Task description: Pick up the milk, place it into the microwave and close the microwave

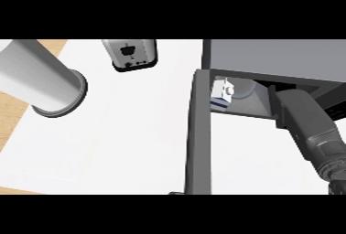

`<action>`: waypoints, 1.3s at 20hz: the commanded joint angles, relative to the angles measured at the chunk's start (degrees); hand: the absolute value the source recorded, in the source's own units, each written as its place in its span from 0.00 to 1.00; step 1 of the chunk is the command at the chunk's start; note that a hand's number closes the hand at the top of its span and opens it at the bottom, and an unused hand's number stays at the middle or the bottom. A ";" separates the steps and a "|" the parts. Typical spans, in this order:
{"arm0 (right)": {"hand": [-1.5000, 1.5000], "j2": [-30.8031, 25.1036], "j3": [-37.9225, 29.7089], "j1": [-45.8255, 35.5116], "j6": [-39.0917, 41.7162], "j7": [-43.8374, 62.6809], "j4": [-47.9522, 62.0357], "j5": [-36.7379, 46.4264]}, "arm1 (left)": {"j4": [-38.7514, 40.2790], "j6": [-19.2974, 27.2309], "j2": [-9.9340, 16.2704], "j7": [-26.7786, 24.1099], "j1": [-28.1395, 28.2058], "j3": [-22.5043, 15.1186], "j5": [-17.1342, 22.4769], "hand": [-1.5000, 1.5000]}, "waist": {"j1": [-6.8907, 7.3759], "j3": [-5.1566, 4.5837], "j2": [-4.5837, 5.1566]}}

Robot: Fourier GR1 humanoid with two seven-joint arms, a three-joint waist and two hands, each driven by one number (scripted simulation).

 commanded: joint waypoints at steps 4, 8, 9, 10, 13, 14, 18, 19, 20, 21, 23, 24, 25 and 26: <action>1.00 -2.80 -0.11 -1.68 -2.38 1.02 0.46 0.30 | 1.29 -0.06 0.04 0.02 -1.34 -0.91 -0.35 0.00 | 1.73 0.20 1.44; 1.00 -4.00 -0.24 -2.08 -1.89 1.10 0.81 -0.04 | 1.28 0.40 0.96 0.17 -2.70 -1.06 -1.02 0.00 | 2.05 0.30 1.99; 1.00 -4.27 -0.05 -2.77 -2.12 1.42 0.83 0.11 | 1.93 -0.48 1.05 0.02 -3.05 -1.40 -1.26 0.00 | 2.02 0.19 1.91; 1.00 -4.25 -0.12 -2.76 -2.56 1.45 1.03 -0.01 | 1.64 -0.09 1.15 0.29 -2.99 -1.58 -0.98 0.00 | 2.32 0.23 1.88; 1.00 -5.03 -0.44 -2.64 -1.76 0.59 1.16 -0.58 | 2.47 0.11 1.28 0.06 -3.56 -1.23 -1.41 0.00 | 2.50 0.24 1.99; 1.00 -5.42 -0.63 -3.19 -2.27 1.61 1.58 -0.83 | 1.61 -0.62 1.07 -0.12 -3.38 -1.47 -1.41 0.00 | 3.33 0.23 2.04; 1.00 -5.87 -0.85 -3.07 -2.66 0.89 2.26 -1.48 | 3.10 -0.72 2.15 0.11 -3.90 -0.72 -2.64 0.00 | 3.47 0.21 2.25; 1.00 -5.54 -0.97 -3.30 -2.51 0.24 2.14 -1.75 | 3.26 -0.22 2.04 -0.24 -4.95 -0.79 -3.19 0.00 | 3.25 0.26 2.61; 1.00 -6.51 -0.59 -2.98 -2.15 -0.11 2.40 -1.47 | 2.76 0.08 2.20 0.05 -5.11 -1.04 -3.53 0.00 | 2.88 0.31 2.63; 1.00 -5.80 -1.05 -2.25 -2.79 -0.42 2.63 -1.98 | 3.78 -1.24 1.74 -0.64 -4.44 -0.34 -3.69 0.00 | 3.82 0.21 2.64; 1.00 -5.83 -0.71 -2.78 -3.10 -0.76 2.37 -1.70 | 3.48 -1.08 2.63 -0.55 -5.64 -0.44 -4.52 0.00 | 3.53 0.33 2.92; 1.00 -6.39 -0.81 -3.10 -2.79 -0.11 2.56 -1.82 | 2.89 -0.79 3.25 -0.18 -5.76 -0.41 -4.59 0.00 | 3.64 0.41 2.89; 1.00 -6.30 -0.73 -3.80 -2.54 -0.02 2.39 -1.79 | 3.56 -1.56 2.24 -0.23 -5.33 -1.26 -4.93 0.00 | 3.82 0.28 2.84; 1.00 -6.49 -0.24 -2.81 -1.82 -0.44 2.82 -1.33 | 4.60 -1.59 2.69 -0.55 -6.05 -0.82 -5.16 0.00 | 3.18 0.26 2.90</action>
